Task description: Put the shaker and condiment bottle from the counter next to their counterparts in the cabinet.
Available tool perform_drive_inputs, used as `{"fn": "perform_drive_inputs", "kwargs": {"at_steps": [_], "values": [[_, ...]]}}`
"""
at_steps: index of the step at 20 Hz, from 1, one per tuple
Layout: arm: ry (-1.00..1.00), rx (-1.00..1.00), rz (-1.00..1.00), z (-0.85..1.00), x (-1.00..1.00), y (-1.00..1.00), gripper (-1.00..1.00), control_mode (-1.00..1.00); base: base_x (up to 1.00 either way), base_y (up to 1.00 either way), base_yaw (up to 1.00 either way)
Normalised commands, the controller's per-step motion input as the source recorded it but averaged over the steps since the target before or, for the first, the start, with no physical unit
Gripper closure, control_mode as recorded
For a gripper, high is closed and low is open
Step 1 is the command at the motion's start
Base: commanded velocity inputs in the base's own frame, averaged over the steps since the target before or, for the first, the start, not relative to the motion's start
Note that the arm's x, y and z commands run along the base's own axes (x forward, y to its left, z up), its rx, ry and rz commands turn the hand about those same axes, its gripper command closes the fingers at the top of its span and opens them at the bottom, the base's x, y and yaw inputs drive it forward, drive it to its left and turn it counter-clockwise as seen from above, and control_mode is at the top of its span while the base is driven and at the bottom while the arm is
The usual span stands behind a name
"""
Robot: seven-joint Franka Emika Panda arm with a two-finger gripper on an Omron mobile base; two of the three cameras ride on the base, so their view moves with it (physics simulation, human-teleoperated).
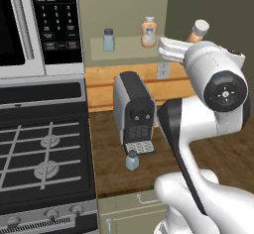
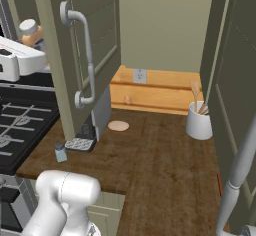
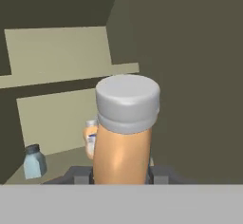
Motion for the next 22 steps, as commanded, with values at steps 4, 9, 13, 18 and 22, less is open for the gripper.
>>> {"fn": "perform_drive_inputs", "kwargs": {"at_steps": [4, 9, 13, 18, 22], "values": [[0.04, 0.03, 0.0, 0.05, 0.16, 0.04, 1.0, -1.0, 0.0, 0.0, 0.0], [0.15, 0.0, 0.0, 0.04, 0.16, 0.13, 1.0, -1.0, 0.0, 0.0, 0.0], [0.03, 0.0, 0.0, 0.0, 0.1, 0.01, 1.0, -1.0, 0.0, 0.0, 0.0], [0.03, 0.0, 0.0, 0.0, 0.53, 0.0, 1.0, -1.0, 0.0, 0.0, 0.0], [0.04, 0.0, 0.0, 0.0, 0.63, 0.0, 1.0, -1.0, 0.0, 0.0, 0.0]]}}
